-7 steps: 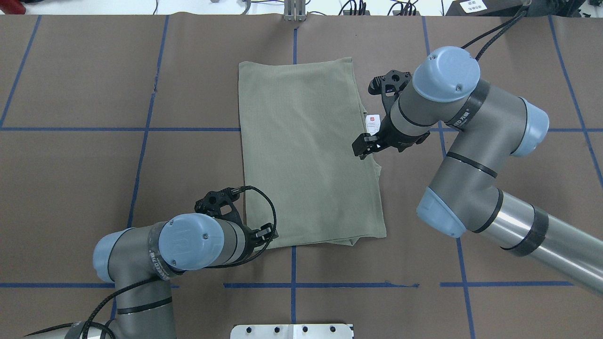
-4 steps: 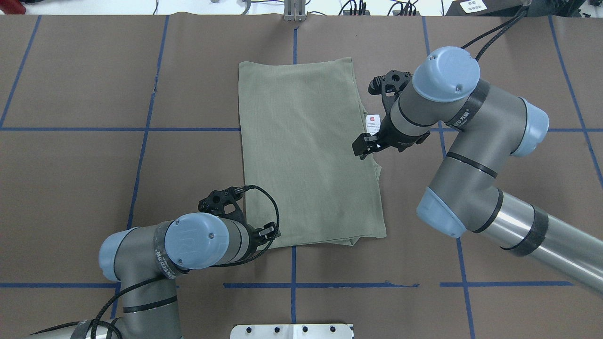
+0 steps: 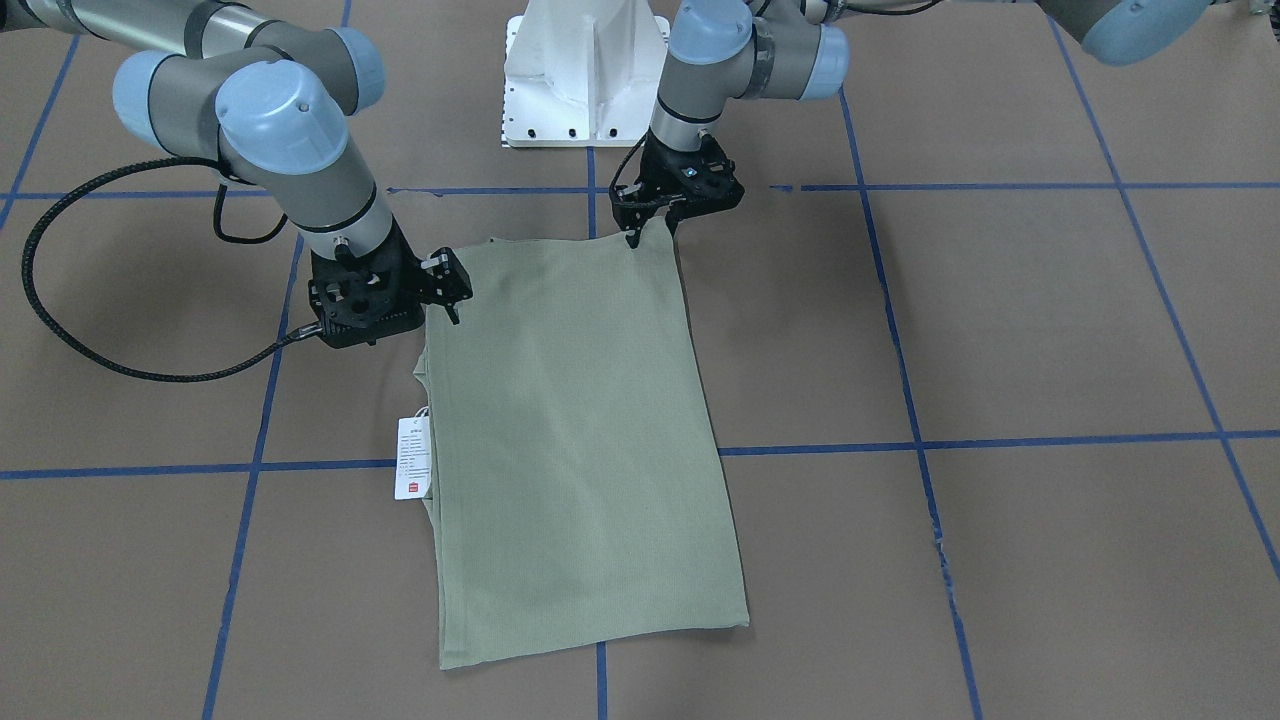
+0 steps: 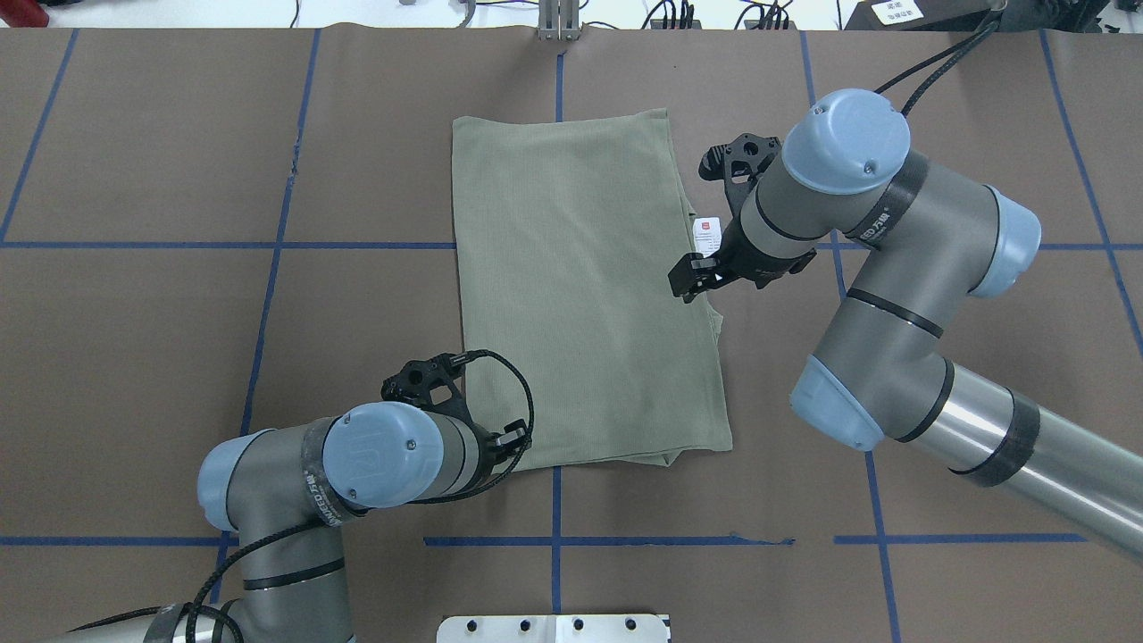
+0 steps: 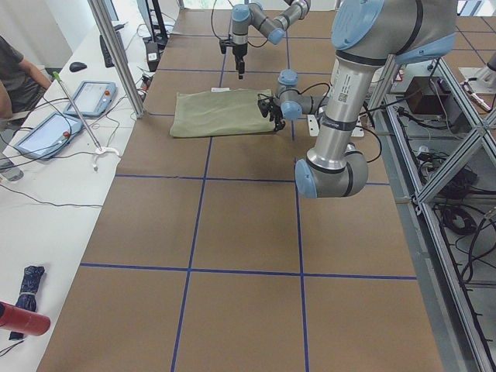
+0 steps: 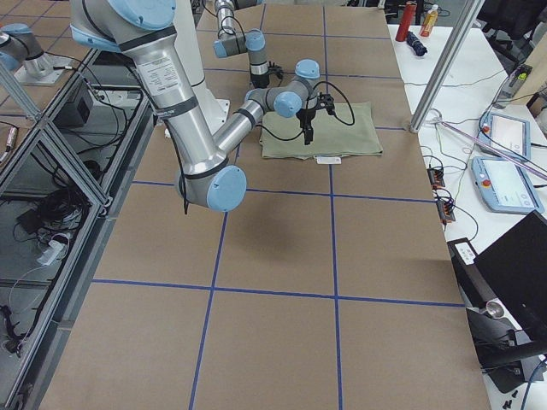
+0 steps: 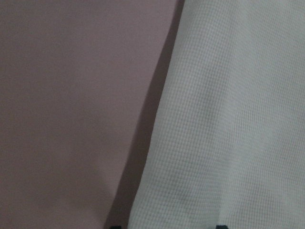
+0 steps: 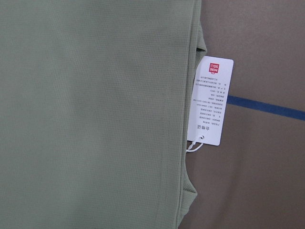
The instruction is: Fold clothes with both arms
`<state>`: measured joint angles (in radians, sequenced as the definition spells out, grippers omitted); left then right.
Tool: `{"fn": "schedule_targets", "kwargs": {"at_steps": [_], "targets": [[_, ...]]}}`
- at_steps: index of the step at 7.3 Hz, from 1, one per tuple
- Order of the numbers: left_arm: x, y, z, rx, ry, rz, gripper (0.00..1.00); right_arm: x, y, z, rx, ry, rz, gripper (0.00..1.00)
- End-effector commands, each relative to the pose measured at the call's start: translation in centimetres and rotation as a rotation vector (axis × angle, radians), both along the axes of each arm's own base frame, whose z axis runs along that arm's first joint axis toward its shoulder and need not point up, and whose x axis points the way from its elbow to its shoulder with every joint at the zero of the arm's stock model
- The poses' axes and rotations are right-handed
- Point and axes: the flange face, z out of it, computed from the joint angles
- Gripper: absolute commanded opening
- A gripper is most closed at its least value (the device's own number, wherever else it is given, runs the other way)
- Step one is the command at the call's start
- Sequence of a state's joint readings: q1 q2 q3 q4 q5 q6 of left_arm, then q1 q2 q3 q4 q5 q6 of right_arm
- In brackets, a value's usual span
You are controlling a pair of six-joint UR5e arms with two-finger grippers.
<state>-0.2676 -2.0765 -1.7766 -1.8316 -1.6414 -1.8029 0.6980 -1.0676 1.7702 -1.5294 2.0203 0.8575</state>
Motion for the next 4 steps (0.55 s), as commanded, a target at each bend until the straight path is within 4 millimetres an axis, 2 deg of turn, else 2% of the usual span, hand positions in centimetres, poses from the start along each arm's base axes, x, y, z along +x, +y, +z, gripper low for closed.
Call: {"fn": "schedule_targets", "kwargs": {"at_steps": [1,3,4], "targets": [[0.0,0.1,-0.1,-0.006,0.003,-0.002,0.0,0.0,0.0,0.1,-0.001,0.001,0.0,1.0],[-0.3,0.2,-0.7,-0.001,0.014,0.001,0.0,0.0,0.0,0.0,-0.001,-0.001,-0.001,1.0],[-1.0,0.4,-1.6,0.008,0.033,0.009,0.0,0.0,0.2,-0.1,-0.005,-0.003,0.004,1.0]]}}
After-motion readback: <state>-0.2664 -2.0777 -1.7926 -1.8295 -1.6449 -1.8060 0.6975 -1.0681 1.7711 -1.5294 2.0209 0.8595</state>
